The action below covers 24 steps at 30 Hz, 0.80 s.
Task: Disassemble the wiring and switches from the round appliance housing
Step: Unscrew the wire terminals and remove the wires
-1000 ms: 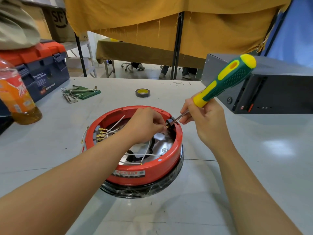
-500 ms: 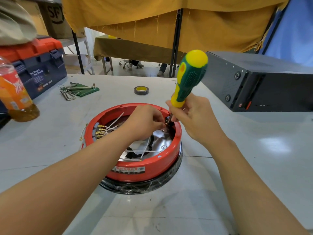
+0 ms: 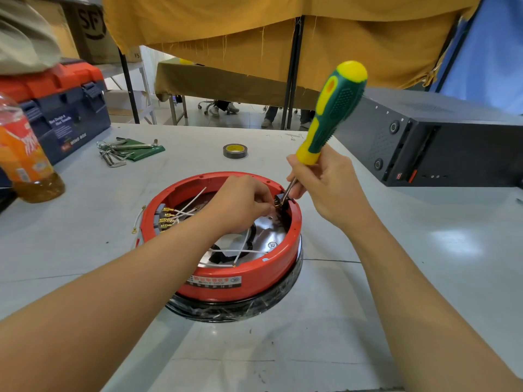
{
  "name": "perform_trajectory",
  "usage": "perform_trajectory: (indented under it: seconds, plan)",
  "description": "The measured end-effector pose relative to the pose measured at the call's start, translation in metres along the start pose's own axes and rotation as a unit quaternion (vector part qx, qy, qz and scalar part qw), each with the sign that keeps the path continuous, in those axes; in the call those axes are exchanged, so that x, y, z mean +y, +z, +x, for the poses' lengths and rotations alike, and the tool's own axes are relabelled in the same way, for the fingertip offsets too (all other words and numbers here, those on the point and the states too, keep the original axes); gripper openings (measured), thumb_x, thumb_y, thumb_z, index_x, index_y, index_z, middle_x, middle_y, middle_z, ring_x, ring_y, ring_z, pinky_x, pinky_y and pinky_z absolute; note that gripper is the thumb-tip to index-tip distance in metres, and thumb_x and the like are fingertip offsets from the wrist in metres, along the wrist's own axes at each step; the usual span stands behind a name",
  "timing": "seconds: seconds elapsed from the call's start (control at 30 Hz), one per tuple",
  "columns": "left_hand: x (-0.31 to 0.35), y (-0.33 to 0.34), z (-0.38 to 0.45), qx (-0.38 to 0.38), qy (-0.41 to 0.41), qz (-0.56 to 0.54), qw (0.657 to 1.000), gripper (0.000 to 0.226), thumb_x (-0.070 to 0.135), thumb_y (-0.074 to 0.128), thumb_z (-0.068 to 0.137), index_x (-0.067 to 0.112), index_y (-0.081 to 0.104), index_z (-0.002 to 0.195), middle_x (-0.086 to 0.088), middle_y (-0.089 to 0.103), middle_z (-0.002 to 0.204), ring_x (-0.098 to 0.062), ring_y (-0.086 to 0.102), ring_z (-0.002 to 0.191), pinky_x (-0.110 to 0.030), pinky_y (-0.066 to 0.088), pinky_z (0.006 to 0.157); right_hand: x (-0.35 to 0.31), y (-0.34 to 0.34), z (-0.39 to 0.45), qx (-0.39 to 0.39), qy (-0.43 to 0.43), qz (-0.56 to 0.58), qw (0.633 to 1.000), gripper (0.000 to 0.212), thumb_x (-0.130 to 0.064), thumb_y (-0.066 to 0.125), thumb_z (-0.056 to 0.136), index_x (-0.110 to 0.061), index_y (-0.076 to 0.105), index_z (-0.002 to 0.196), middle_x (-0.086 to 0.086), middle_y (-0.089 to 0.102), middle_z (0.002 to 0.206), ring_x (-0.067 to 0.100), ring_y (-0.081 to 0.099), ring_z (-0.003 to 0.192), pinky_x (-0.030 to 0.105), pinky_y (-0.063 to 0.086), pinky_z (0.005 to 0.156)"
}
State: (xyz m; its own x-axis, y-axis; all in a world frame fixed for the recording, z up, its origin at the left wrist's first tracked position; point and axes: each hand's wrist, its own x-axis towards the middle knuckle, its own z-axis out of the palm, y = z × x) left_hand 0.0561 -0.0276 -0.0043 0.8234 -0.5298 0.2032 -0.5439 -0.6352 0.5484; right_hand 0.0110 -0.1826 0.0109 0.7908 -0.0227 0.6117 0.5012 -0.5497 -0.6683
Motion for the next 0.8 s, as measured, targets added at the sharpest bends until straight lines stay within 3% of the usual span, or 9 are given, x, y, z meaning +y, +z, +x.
perform_trajectory:
  seconds: [0.4, 0.63, 0.8]
  plan:
    - [0.002, -0.001, -0.002, -0.003, -0.015, -0.013, 1.0, 0.01, 0.011, 0.068, 0.084, 0.015, 0.07, 0.074, 0.012, 0.057, 0.061, 0.003, 0.048, 0.048, -0.004, 0.034, 0.047, 0.017, -0.005, -0.002, 0.069, 0.105, 0.135, 0.983, 0.015, -0.02, 0.05, 0.098, -0.018, 0.048, 0.083, 0.008, 0.066, 0.07, 0.019, 0.064, 0.05, 0.024, 0.054, 0.053]
    - [0.001, 0.0, -0.001, -0.003, -0.021, -0.007, 1.0, 0.005, 0.016, 0.069, 0.084, 0.015, 0.072, 0.079, 0.006, 0.063, 0.068, -0.002, 0.048, 0.056, -0.005, 0.035, 0.049, 0.023, -0.006, -0.005, 0.079, 0.109, 0.158, 0.978, 0.017, -0.018, 0.05, 0.098, -0.002, 0.051, 0.09, 0.011, 0.066, 0.07, 0.021, 0.065, 0.05, 0.025, 0.054, 0.053]
    - [0.001, 0.0, -0.001, -0.003, -0.023, -0.006, 1.0, 0.008, 0.018, 0.068, 0.084, 0.019, 0.071, 0.078, 0.004, 0.068, 0.075, -0.003, 0.052, 0.062, -0.007, 0.038, 0.051, 0.017, -0.004, -0.009, 0.07, 0.082, 0.143, 0.984, 0.014, -0.016, 0.052, 0.097, -0.012, 0.05, 0.083, 0.004, 0.065, 0.069, 0.016, 0.065, 0.051, 0.022, 0.053, 0.053]
